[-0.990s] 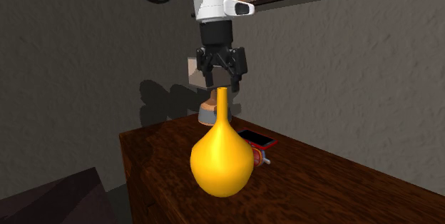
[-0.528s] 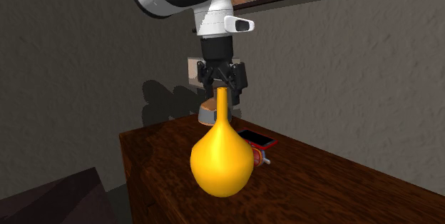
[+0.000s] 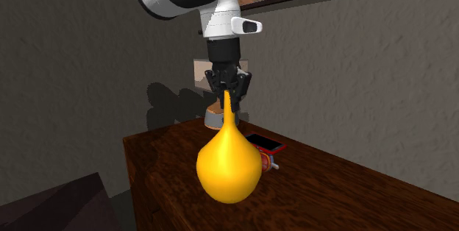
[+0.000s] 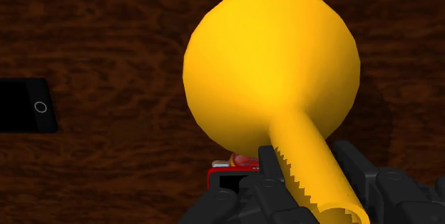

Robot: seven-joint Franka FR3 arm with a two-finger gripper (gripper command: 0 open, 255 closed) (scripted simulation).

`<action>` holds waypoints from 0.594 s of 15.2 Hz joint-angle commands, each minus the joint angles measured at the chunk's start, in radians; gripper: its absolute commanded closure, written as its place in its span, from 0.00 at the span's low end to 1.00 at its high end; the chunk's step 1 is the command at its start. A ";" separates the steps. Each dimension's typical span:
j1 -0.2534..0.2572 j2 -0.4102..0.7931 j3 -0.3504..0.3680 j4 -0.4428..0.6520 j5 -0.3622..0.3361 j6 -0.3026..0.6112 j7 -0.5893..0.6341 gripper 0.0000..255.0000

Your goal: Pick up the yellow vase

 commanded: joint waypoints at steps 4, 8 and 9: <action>0.000 -0.014 0.001 0.013 -0.002 -0.029 0.002 1.00; 0.000 -0.042 0.001 0.041 -0.005 -0.084 0.005 1.00; 0.000 -0.048 0.001 0.049 -0.006 -0.098 0.006 1.00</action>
